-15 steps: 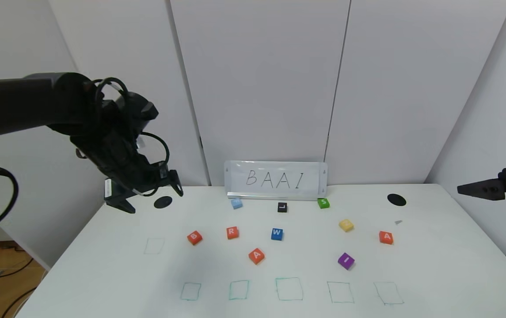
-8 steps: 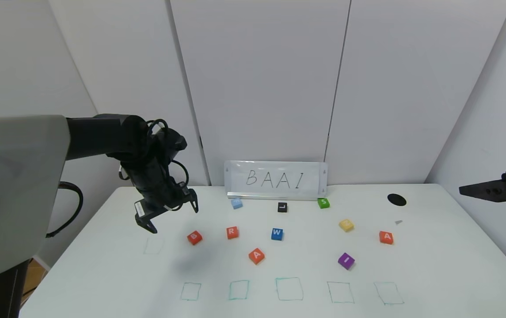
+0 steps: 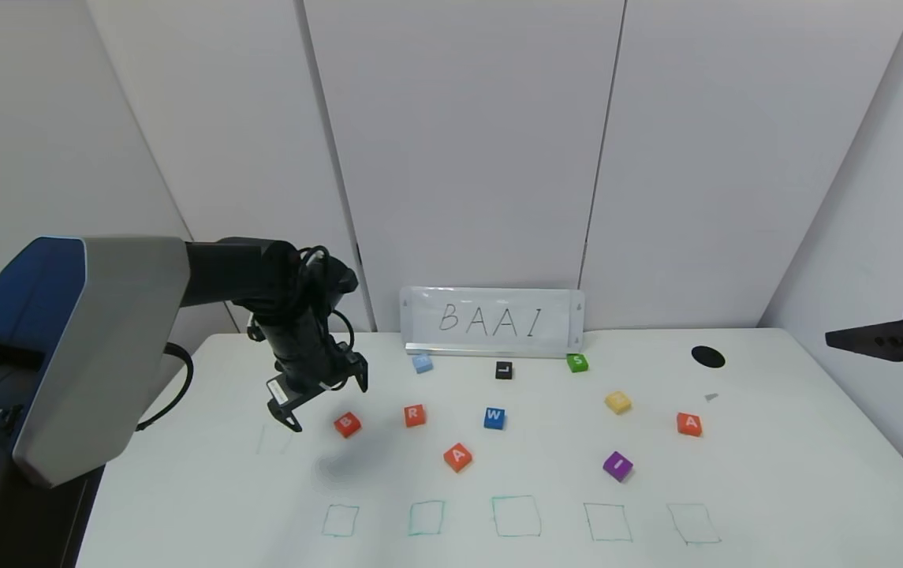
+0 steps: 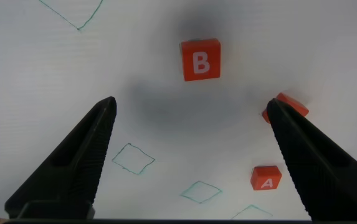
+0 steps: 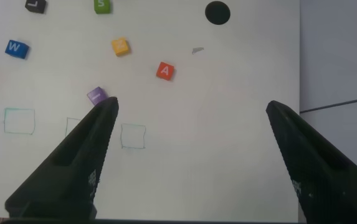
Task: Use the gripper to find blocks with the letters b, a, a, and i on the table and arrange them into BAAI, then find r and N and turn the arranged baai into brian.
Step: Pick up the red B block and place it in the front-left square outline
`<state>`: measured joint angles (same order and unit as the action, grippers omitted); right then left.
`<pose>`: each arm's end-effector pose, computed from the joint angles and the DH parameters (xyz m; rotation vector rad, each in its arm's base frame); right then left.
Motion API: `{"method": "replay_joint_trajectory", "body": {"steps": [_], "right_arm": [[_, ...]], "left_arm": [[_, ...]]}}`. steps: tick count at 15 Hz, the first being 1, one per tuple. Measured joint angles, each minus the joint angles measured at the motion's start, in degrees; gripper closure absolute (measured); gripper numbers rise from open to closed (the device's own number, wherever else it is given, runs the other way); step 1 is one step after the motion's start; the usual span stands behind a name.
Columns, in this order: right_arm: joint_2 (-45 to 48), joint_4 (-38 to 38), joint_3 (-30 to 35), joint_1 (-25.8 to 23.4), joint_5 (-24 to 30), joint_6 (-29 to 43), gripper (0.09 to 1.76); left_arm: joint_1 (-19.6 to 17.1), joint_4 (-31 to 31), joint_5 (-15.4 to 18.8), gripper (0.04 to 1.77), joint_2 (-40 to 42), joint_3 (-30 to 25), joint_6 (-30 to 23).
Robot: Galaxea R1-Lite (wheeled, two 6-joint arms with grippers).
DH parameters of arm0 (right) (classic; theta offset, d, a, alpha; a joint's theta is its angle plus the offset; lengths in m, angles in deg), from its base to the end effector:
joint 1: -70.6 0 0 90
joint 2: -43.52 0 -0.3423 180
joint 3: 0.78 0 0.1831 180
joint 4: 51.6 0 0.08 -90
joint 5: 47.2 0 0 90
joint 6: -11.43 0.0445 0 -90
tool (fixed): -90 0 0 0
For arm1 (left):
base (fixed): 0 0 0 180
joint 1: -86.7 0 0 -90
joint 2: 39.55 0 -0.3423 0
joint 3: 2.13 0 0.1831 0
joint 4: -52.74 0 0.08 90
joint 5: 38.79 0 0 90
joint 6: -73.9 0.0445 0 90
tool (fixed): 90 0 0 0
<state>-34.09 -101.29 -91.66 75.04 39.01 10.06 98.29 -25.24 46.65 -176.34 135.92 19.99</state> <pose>0.2045 0.0129 0.3025 -0.0687 0.6339 0.0185 0.4524 -0.0892 0.1174 -0.6084 1.2506 0.5175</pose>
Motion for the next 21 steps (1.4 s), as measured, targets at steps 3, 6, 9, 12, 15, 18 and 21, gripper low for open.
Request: {"method": "replay_joint_trajectory", "body": {"steps": [3,6,9,12,15,18,21], "right_arm": [[0.33,-0.05,0.06,0.0,0.0,-0.27,0.14],[0.52,0.13,0.41,0.05,0.0,-0.57,0.14],[0.57,0.2,0.52,0.02,0.0,-0.71,0.14],[0.57,0.22,0.61,0.05,0.0,-0.73,0.14],[0.55,0.22,0.74,0.33,-0.06,-0.73,0.14],[0.5,0.28,0.85,0.44,-0.06,-0.73,0.14],[0.5,0.28,0.89,0.51,-0.09,-0.74,0.14]], "left_arm": [[0.17,1.77,-1.71,0.09,-1.68,-0.17,-2.27],[1.28,2.33,-2.63,0.09,-2.66,-0.78,-2.49],[1.99,4.67,-4.06,0.09,-3.54,-1.46,-3.45],[2.29,7.5,-5.23,0.09,-4.04,-2.9,-3.8],[2.29,9.76,-5.64,0.09,-4.23,-4.28,-4.05],[2.23,10.51,-5.92,0.09,-4.41,-4.85,-6.13],[1.96,10.56,-6.63,0.09,-4.78,-5.0,-7.23]]}}
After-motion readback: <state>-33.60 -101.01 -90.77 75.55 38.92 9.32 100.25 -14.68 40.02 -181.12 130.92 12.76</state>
